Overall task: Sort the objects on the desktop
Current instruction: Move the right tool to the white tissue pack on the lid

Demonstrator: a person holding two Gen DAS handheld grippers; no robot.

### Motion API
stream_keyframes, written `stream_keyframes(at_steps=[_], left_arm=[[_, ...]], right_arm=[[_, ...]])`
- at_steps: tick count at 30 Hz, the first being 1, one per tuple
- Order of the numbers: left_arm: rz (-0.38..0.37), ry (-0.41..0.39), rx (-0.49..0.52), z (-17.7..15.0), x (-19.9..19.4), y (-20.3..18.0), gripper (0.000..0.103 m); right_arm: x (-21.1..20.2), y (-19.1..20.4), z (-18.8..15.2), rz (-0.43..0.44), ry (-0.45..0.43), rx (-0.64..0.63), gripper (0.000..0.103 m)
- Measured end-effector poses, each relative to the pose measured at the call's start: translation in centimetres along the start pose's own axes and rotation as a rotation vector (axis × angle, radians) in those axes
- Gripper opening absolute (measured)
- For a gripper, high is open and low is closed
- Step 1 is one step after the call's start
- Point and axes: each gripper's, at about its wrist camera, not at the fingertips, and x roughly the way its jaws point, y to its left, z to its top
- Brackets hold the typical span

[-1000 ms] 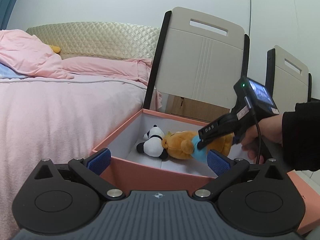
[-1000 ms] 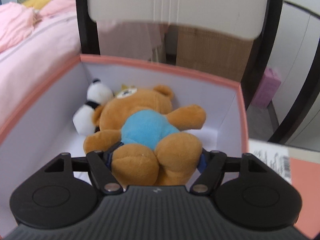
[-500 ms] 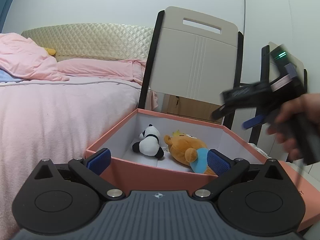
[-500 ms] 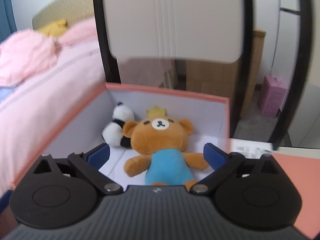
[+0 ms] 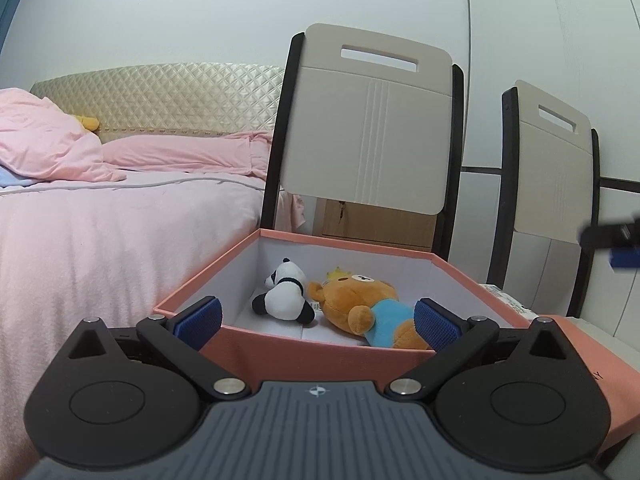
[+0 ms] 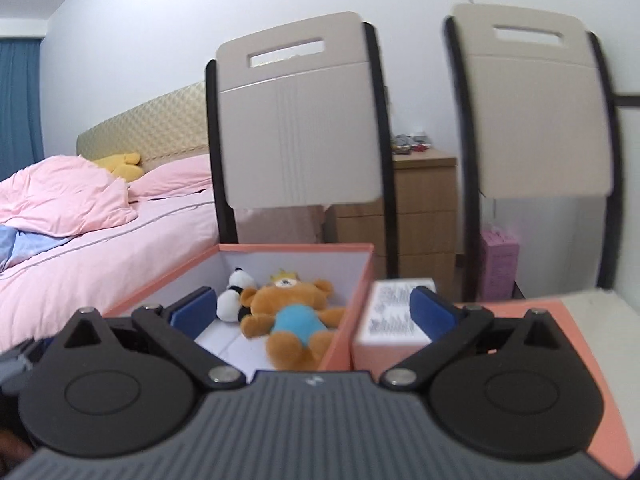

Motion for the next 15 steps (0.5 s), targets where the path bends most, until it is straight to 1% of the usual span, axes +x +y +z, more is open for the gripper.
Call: stream_keyframes(at_steps=[3,6,10,13,15], left_arm=[[0.008,0.000,0.011,-0.1,0.0,-0.2,0.103],[0.012,-0.003,0.017,-0.1,0.0,-0.3,0.103],[0.011,-0.004,0.029,-0.3,-0.1,-0.5,0.103],[0.008,-0.002,0.035,-0.3,-0.1,-0.6,0.103],[0.009,-0.001,0.035,-0.3,-0.1,-0.5,0.103]], right_arm=[[-0.9,-0.6,-2.0,-0.012,-0.013,0.023,0.103],[-1.3,-0.6,-3.1,-0.026,-0.030,-0.002,0.103],[-1.4,-0.3,-3.8,-0.030,-0.061,-0.022,0.103],[-1.4,0.0,-3.9,-0.054,-0.076,-0.045,0.103],[-1.6,-0.1,-3.9,-0.055,-0.097,-0.038,0.103]])
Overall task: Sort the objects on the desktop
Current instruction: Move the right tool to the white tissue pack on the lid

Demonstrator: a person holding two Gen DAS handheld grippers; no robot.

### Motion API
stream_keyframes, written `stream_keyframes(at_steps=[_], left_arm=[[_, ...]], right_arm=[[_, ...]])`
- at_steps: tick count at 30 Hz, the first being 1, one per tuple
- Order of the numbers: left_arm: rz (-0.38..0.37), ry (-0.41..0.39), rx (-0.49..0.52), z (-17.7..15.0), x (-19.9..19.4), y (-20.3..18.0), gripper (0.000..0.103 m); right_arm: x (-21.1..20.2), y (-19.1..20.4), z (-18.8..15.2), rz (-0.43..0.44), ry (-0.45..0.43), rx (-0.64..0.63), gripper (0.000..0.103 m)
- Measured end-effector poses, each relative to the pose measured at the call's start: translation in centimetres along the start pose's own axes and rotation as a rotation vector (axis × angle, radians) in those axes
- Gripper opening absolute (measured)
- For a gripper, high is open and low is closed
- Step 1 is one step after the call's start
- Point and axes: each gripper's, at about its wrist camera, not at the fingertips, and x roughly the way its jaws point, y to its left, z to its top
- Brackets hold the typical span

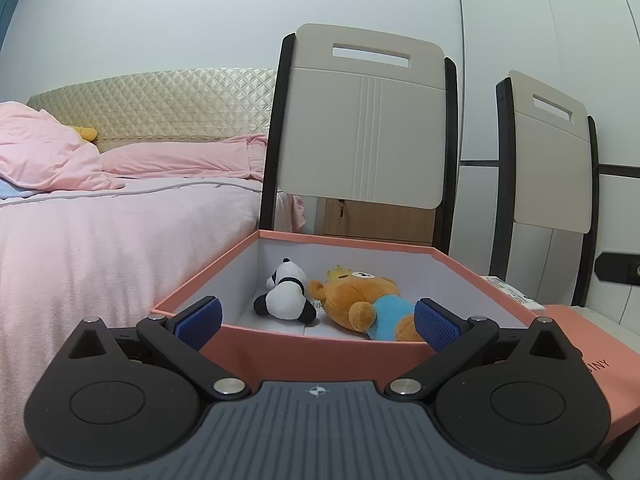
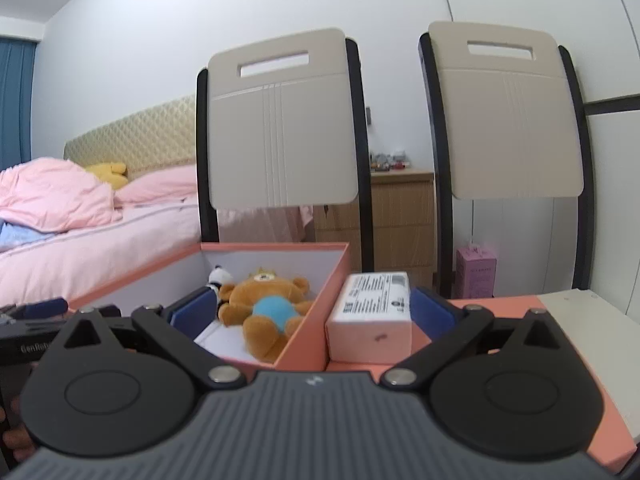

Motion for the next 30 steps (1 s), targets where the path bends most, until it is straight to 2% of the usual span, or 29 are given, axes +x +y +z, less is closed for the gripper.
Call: stream_keyframes(at_steps=[6,13,15,21,24,28,30], left_arm=[[0.000,-0.001,0.001,0.0,0.0,-0.1,0.103],[-0.006,-0.002,0.007,-0.1,-0.1,-0.3,0.103],[-0.009,-0.003,0.011,-0.1,-0.2,-0.4,0.103],[-0.007,-0.001,0.018,-0.1,-0.1,-0.6,0.103],[-0.005,0.001,0.021,-0.1,-0.1,-0.6,0.103],[-0.004,0.004,0.023,-0.1,0.0,-0.7,0.103],[-0.005,0.005,0.022,-0.1,0.0,-0.7,0.103]], right_arm=[[-0.2,0.0,-0.3,-0.021,-0.040,0.008,0.103],[-0.4,-0.4,-0.3,-0.028,-0.041,0.064,0.103],[-0.3,-0.5,-0.2,-0.019,-0.018,0.079,0.103],[-0.9,-0.1,0.1,0.011,-0.014,0.028,0.103],[-0.8,0.0,0.0,-0.009,0.008,0.015,0.103],[-0.3,0.2,0.3,-0.100,0.035,-0.014,0.103],[-0.5,-0.3,0.6,-0.092,0.015,0.007,0.103]])
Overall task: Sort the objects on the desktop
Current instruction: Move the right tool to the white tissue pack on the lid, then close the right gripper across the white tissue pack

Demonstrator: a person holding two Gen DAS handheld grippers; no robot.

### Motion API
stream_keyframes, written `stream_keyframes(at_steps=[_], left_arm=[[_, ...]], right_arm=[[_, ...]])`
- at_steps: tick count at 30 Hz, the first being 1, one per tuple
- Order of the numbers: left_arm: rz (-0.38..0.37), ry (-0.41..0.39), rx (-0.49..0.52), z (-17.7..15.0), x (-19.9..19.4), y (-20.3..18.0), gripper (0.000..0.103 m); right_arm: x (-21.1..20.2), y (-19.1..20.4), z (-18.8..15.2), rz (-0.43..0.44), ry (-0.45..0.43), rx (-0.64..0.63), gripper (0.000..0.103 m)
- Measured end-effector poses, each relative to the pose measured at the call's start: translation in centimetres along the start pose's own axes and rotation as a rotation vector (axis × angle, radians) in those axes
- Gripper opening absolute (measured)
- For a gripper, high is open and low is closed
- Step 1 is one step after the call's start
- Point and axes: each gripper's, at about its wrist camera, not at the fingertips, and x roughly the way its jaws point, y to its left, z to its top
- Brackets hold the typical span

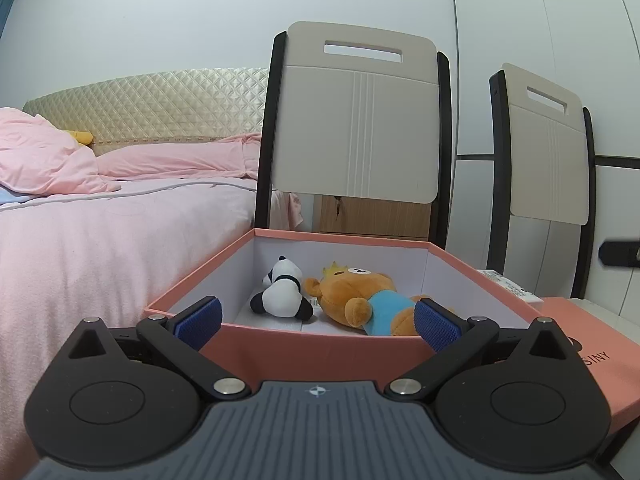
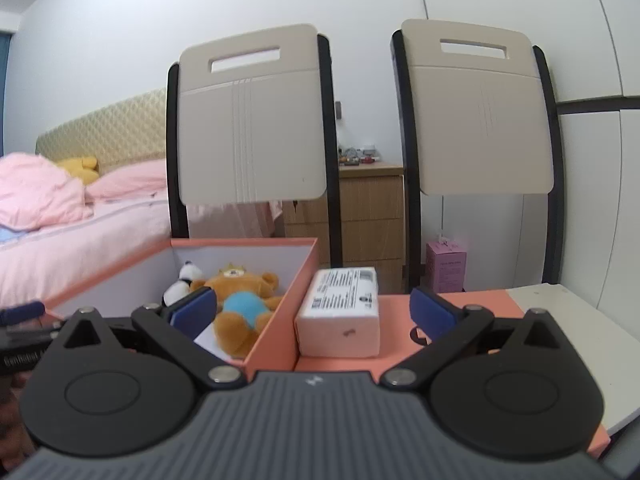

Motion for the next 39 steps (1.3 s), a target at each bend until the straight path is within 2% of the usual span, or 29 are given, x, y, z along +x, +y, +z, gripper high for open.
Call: stream_keyframes(at_steps=[4,6,9,10,14,18,21,25,30,37,39], left_arm=[[-0.003,0.002,0.003,-0.1,0.0,-0.1,0.103],[-0.003,0.002,0.010,-0.1,0.0,-0.3,0.103],[-0.008,0.003,0.015,-0.2,-0.1,-0.5,0.103],[-0.010,0.003,0.017,-0.2,-0.1,-0.5,0.103],[-0.010,0.006,0.021,-0.3,-0.1,-0.6,0.103],[-0.011,0.009,0.022,-0.4,0.0,-0.6,0.103],[-0.011,0.012,0.025,-0.5,0.1,-0.6,0.103],[-0.007,0.017,0.024,-0.5,0.2,-0.6,0.103],[-0.013,0.016,0.021,-0.5,0.1,-0.5,0.103],[-0.020,0.016,0.025,-0.5,0.0,-0.7,0.103],[-0.020,0.017,0.030,-0.5,0.0,-0.8,0.103]], right_arm=[[-0.2,-1.2,1.0,0.002,-0.073,0.013,0.103],[0.6,-1.8,2.1,-0.019,-0.063,-0.008,0.103],[3.0,-3.8,3.4,0.020,-0.026,0.041,0.103],[4.3,-4.5,3.7,0.028,0.005,0.063,0.103],[11.2,-6.1,3.7,-0.009,0.234,0.120,0.103],[15.9,-6.8,2.3,-0.011,0.317,0.126,0.101],[17.7,-7.0,1.1,0.002,0.356,0.127,0.092],[19.5,-7.4,0.3,0.024,0.400,0.156,0.087],[20.1,-7.8,0.0,0.040,0.416,0.151,0.086],[18.9,-9.2,0.6,-0.041,0.370,0.082,0.086],[18.0,-9.0,0.8,0.001,0.343,0.053,0.086]])
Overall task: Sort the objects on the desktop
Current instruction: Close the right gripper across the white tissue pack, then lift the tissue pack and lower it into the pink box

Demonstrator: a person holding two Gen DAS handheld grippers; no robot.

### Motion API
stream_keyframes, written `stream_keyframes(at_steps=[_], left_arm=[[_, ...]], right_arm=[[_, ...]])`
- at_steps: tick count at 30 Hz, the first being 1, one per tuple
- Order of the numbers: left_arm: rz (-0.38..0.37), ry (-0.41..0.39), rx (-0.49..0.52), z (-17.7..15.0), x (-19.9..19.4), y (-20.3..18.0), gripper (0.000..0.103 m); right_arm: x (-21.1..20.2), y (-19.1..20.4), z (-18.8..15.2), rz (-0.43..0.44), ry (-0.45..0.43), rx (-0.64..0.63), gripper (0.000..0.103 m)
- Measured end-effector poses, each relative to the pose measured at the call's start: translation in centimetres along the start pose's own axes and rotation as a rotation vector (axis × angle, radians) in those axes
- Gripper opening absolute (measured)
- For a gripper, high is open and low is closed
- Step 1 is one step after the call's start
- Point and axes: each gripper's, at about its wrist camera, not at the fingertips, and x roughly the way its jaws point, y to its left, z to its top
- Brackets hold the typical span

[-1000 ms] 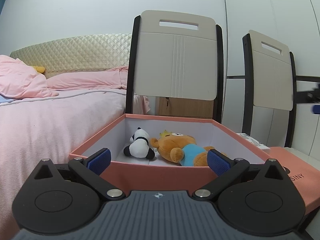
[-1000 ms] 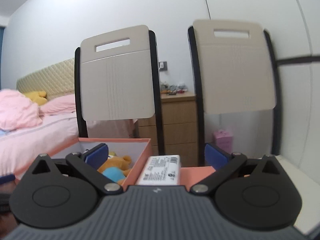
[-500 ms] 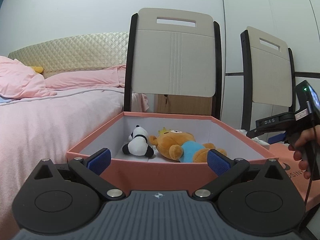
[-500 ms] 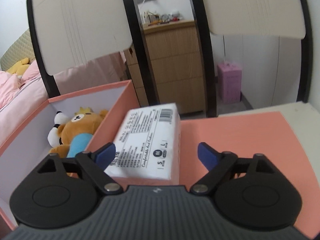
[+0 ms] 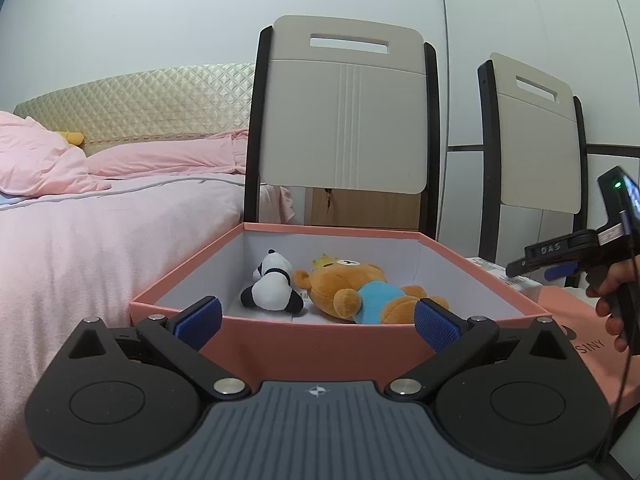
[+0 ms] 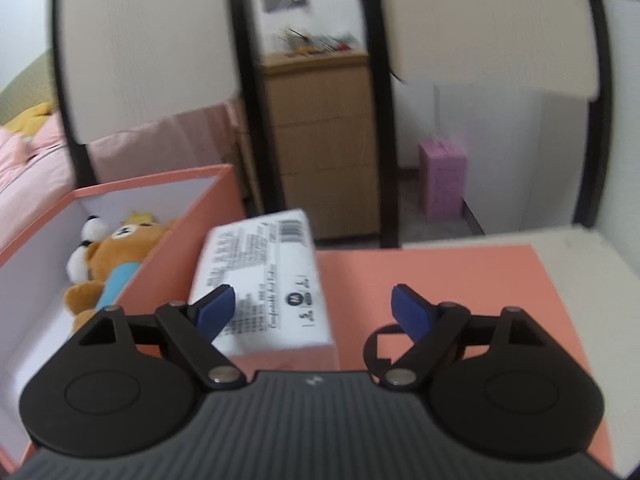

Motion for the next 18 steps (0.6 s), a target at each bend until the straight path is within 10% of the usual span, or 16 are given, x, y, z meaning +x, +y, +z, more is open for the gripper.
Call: stream_keyframes(at_steps=[18], left_arm=[[-0.008,-0.004,0.007,-0.1,-0.1,-0.3,0.103]], right_arm=[[1.5,2.6,-1.8,0.054,0.014,-0.155,0.088]])
